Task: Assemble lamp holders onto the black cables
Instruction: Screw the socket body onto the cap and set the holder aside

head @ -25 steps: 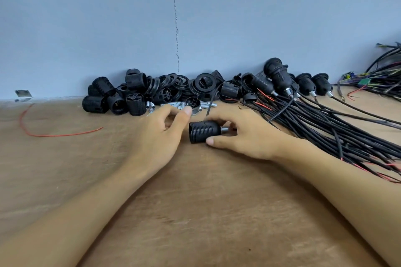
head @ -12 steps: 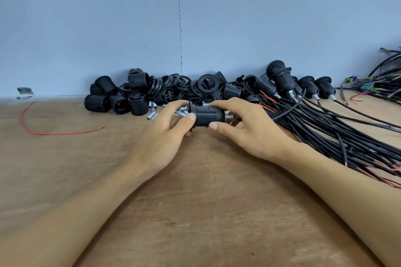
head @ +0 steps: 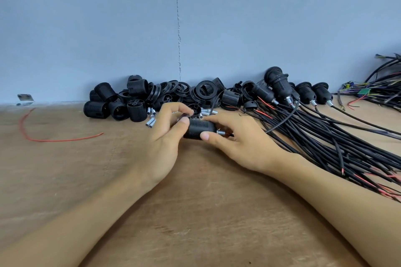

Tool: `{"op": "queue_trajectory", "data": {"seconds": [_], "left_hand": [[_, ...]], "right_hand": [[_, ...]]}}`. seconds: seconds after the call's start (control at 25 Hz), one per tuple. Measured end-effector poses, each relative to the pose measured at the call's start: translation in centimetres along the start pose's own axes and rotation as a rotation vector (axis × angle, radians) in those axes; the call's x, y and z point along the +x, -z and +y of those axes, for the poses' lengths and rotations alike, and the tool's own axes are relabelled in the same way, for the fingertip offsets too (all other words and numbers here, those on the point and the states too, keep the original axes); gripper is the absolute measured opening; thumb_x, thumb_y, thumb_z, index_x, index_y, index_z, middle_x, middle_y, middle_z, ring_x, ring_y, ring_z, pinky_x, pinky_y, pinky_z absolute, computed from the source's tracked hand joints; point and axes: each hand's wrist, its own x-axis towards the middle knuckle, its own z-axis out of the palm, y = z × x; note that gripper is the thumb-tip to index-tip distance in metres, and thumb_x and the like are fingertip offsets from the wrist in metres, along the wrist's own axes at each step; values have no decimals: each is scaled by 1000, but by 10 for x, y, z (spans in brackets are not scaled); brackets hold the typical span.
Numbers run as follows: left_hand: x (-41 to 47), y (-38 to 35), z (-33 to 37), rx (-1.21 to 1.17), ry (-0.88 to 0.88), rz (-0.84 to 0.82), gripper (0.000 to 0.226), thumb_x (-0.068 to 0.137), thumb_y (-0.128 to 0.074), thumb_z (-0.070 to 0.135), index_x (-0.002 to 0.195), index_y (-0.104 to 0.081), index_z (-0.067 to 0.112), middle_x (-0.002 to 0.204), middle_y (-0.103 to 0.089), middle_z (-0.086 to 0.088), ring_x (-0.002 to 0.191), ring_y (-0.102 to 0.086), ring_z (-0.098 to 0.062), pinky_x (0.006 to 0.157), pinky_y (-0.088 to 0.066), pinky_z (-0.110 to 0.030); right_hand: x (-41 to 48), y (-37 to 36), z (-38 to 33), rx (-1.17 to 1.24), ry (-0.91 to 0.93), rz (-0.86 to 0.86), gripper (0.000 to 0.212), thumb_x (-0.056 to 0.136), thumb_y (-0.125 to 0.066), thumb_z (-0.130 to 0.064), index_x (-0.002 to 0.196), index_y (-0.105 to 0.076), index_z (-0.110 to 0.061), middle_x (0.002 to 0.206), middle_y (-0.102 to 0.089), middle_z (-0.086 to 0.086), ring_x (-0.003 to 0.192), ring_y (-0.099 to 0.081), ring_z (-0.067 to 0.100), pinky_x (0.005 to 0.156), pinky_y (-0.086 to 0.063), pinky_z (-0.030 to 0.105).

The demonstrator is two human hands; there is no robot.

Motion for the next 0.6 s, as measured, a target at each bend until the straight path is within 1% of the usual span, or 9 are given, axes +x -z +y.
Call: {"op": "queue_trajectory", "data": {"seconds": [0.08,0.16,0.28,0.36,0.4,0.44,0.52,0.56,0.6], "left_hand": [[0,-6,0,36,-19,52,27,107,-43,8,107,-54,32,127,-66,12,123,-57,0,114,-39,-34],[0,-9,0,42,-24,64,33,107,-40,4,113,-50,34,135,-60,16,126,-51,10,115,-36,-27],[2,-10,-5,32,28,46,39,109,-42,17,137,-43,44,141,-50,33,128,-41,22,116,-30,-22],[3,-10,-8,31,64,43,44,106,-45,30,147,-42,44,135,-50,42,120,-43,26,114,-34,-22],[3,-9,-9,35,66,44,48,102,-45,36,149,-42,44,135,-50,42,119,-43,27,113,-35,-23],[3,-9,-10,38,61,48,52,98,-44,38,149,-42,44,139,-49,39,125,-41,24,117,-33,-26],[4,-9,-10,41,39,65,55,92,-43,39,147,-45,44,146,-49,29,136,-38,14,121,-28,-29],[4,-9,-10,59,23,71,55,91,-43,39,145,-48,45,144,-52,30,135,-40,14,118,-29,-25],[4,-9,-9,87,6,71,53,91,-43,39,143,-50,46,137,-55,33,130,-44,16,113,-32,-19]], "right_hand": [[1,-2,-1,-16,6,20,34,96,-53,-54,110,-68,-26,93,-67,-7,89,-61,10,75,-50,37],[0,-4,-4,31,0,70,32,96,-54,-52,104,-68,-25,86,-65,-8,84,-60,9,73,-49,32],[-1,-8,-10,65,-47,133,35,95,-53,-55,103,-68,-25,83,-66,-9,81,-60,8,67,-48,26],[-1,-10,-14,58,-80,148,34,95,-53,-55,106,-69,-27,83,-67,-11,77,-59,2,65,-47,26],[-2,-10,-15,23,-93,155,34,95,-53,-56,109,-68,-28,81,-66,-13,71,-57,-2,64,-46,26],[-2,-10,-15,-18,-107,158,36,96,-51,-58,114,-66,-29,80,-65,-15,67,-54,-5,66,-46,25],[-3,-9,-16,-33,-137,137,41,98,-46,-59,123,-61,-31,87,-68,-15,71,-55,-4,73,-49,29],[-3,-8,-17,-4,-151,117,40,99,-43,-58,123,-59,-31,88,-71,-14,74,-58,-2,76,-51,33],[-3,-8,-17,30,-165,101,37,100,-40,-57,119,-58,-31,83,-72,-13,75,-61,1,78,-52,36]]}}
